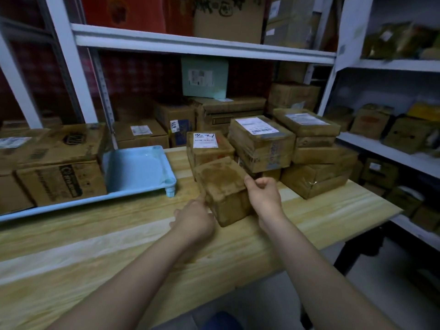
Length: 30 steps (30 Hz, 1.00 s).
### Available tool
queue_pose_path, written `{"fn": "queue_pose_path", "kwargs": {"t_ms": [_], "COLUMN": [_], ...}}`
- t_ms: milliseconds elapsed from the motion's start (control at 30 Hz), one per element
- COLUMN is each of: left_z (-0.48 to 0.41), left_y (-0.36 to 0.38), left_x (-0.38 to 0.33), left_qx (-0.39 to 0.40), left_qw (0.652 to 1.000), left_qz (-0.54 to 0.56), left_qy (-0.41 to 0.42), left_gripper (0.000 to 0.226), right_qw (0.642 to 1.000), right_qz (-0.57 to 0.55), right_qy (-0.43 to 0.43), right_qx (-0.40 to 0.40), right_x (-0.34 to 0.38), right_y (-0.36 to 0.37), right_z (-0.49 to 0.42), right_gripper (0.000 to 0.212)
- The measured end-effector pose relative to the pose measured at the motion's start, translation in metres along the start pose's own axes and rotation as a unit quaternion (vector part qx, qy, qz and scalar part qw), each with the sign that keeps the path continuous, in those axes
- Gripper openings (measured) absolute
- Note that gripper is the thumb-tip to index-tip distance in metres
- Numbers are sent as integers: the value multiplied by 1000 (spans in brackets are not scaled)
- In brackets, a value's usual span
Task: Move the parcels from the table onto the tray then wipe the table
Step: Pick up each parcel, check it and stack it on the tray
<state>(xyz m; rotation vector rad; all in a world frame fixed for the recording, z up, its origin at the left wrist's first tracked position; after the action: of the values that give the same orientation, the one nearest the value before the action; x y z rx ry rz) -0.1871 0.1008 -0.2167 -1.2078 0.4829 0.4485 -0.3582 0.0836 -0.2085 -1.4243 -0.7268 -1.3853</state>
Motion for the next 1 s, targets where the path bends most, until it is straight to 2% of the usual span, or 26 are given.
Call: {"fn": "queue_pose_path", "kwargs": {"t_ms": [133, 233, 333, 500, 667, 833, 1000], "left_z": [9, 20, 26, 32, 35, 30, 37], "left_y": [-5, -13, -17, -27, -36, -34, -35], "left_x": [0, 0, 4, 19, 32, 49, 48], "left_qx": [-28, -50, -68, -139, -166, -154, -152], "left_qw": [996, 979, 957, 930, 902, 873, 862], "left_qz": [77, 182, 265, 321, 385, 453, 475], "left_qy": [37, 72, 96, 115, 101, 88, 94], "left_gripper": [68, 69, 68, 64, 65, 54, 48], "right_qw": [996, 990, 979, 957, 943, 938, 938], "right_qz": [-82, -135, -191, -260, -265, -274, -273], "right_qy": [15, -6, -29, -73, -137, -152, -155], "right_qx": [28, 34, 62, 109, 146, 147, 147], "right_x": [-5, -7, -10, -9, -2, -5, -1], "right_y": [3, 9, 19, 47, 68, 77, 74], "right_z": [4, 6, 13, 23, 30, 36, 37], "right_gripper": [29, 25, 33, 32, 31, 37, 40]}}
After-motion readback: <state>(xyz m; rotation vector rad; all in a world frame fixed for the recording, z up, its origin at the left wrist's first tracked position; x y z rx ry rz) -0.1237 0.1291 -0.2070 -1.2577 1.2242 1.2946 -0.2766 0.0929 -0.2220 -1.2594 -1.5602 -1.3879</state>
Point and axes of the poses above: each hand's wrist, its own z-axis away from the middle knuckle, its own y-axis out of the palm, x = y × z, the point moved 3 cm from there along -z, towards the middle knuckle, and after that the axes turned 9 degrees about x, right-handed, at the moved point
